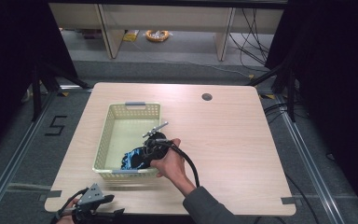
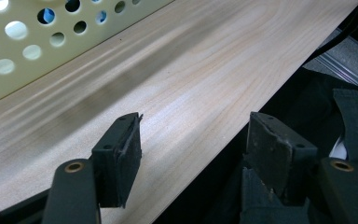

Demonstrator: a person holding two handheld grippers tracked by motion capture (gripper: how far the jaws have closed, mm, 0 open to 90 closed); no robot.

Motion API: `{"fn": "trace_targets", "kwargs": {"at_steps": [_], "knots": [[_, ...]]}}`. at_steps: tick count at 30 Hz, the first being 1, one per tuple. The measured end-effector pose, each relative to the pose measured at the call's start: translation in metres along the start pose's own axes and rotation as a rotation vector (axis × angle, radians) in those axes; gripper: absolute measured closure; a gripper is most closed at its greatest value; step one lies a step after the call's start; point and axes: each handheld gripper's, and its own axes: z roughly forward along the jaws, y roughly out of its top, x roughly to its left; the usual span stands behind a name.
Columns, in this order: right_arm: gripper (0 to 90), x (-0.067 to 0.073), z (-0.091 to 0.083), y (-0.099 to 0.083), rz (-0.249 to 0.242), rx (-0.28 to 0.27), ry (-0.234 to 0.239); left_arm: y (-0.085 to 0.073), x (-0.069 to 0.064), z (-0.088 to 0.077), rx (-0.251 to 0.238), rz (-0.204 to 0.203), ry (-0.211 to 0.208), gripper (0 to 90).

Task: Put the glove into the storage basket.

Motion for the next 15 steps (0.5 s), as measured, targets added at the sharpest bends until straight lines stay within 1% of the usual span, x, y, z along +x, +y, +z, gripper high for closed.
{"fn": "trace_targets", "kwargs": {"at_steps": [1, 2, 3, 4, 5, 6, 7, 8, 9, 10, 11, 12, 13, 14, 15], "knots": [[60.3, -0.001, 0.0, 0.001, -0.022, -0.005, 0.004, 0.0, 0.0, 0.0, 0.004, 0.006, 0.01, 34.9], [58.6, -0.001, -0.001, 0.001, -0.019, -0.003, 0.008, 0.0, 0.001, -0.001, 0.002, 0.02, 0.009, 34.9], [57.1, -0.001, -0.001, 0.001, -0.004, 0.0, 0.017, 0.001, 0.0, -0.001, -0.005, 0.011, -0.004, 34.9], [55.7, 0.0, -0.003, 0.002, 0.025, -0.001, 0.014, 0.001, 0.0, -0.001, -0.01, 0.008, -0.006, 34.9], [55.1, 0.0, -0.004, 0.002, 0.029, -0.001, 0.017, 0.001, 0.0, -0.001, -0.008, 0.001, -0.006, 34.9], [54.3, -0.002, -0.004, 0.003, 0.018, -0.01, 0.015, 0.0, 0.0, -0.001, -0.004, -0.006, -0.006, 34.9], [53.5, -0.001, -0.007, 0.003, 0.033, 0.002, 0.017, 0.001, 0.001, -0.001, -0.005, 0.015, 0.004, 34.8], [53.4, -0.001, -0.007, 0.004, 0.024, -0.01, 0.014, 0.001, 0.0, -0.001, -0.006, 0.012, 0.005, 34.8], [53.4, -0.002, -0.008, 0.004, 0.012, -0.018, 0.021, 0.001, 0.0, 0.0, -0.011, 0.003, -0.005, 34.7], [53.5, -0.002, -0.01, 0.005, 0.02, -0.01, 0.016, 0.001, 0.0, -0.001, -0.002, 0.005, 0.003, 34.8], [53.5, -0.002, -0.012, 0.005, 0.021, -0.012, 0.016, 0.002, -0.001, -0.003, 0.021, 0.008, 0.013, 34.7], [53.5, -0.002, -0.014, 0.006, 0.024, -0.016, 0.016, 0.002, -0.001, -0.004, 0.03, 0.009, 0.014, 34.7], [53.4, -0.003, -0.014, 0.006, 0.01, -0.024, 0.012, 0.003, -0.001, -0.004, 0.036, 0.01, 0.014, 34.7], [53.4, -0.003, -0.015, 0.006, 0.007, -0.03, 0.02, 0.002, -0.002, -0.003, 0.014, -0.004, 0.013, 34.7], [53.4, -0.004, -0.017, 0.007, 0.007, -0.031, 0.01, 0.001, 0.001, -0.001, -0.001, 0.008, -0.01, 34.7]]}}
